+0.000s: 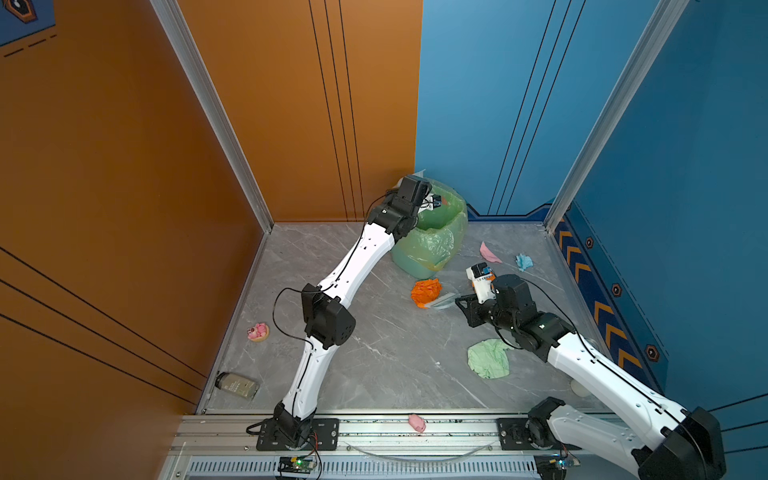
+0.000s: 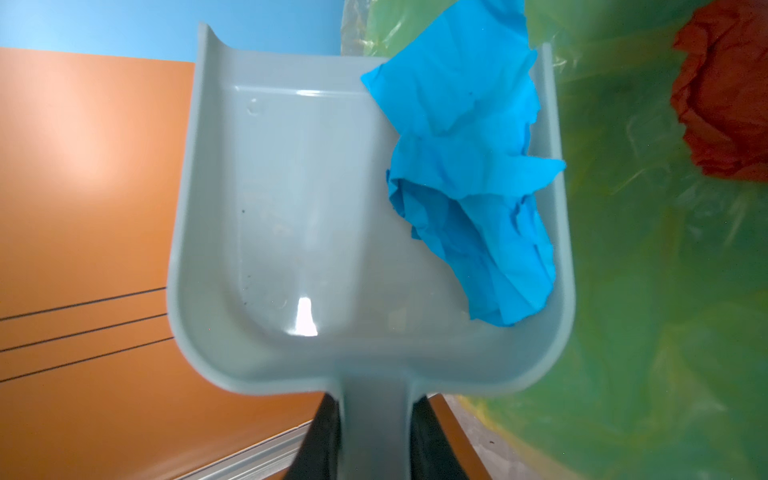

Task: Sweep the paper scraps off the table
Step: 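Tip the dustpan with the left gripper to drop the blue scraps into the bin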

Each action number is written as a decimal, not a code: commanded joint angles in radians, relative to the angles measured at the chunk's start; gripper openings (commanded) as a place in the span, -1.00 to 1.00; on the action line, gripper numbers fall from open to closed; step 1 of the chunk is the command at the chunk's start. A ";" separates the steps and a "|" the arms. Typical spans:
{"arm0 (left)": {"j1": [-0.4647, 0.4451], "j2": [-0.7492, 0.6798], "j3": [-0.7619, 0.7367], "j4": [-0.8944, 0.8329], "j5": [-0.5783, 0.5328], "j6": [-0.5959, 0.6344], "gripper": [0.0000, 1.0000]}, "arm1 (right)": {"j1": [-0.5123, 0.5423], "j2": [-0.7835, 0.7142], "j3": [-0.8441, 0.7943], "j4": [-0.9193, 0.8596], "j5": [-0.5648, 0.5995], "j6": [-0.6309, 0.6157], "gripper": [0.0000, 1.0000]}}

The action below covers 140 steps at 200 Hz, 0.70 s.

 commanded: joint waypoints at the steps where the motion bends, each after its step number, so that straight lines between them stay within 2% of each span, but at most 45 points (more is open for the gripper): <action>1: -0.003 -0.027 -0.008 0.050 -0.029 0.085 -1.00 | 0.011 0.009 0.014 0.038 -0.017 -0.005 -1.00; 60: -0.008 -0.054 -0.028 0.098 0.020 0.227 -1.00 | 0.031 0.033 0.025 0.048 -0.021 -0.008 -1.00; 78: -0.009 -0.064 -0.051 0.110 0.033 0.306 -1.00 | 0.035 0.030 0.023 0.048 -0.017 -0.011 -1.00; 99: -0.010 -0.067 -0.092 0.200 0.020 0.383 -1.00 | 0.035 0.027 0.018 0.051 -0.014 -0.012 -1.00; 140: -0.015 -0.065 -0.089 0.241 0.031 0.391 -1.00 | 0.041 0.030 0.015 0.049 -0.014 -0.012 -1.00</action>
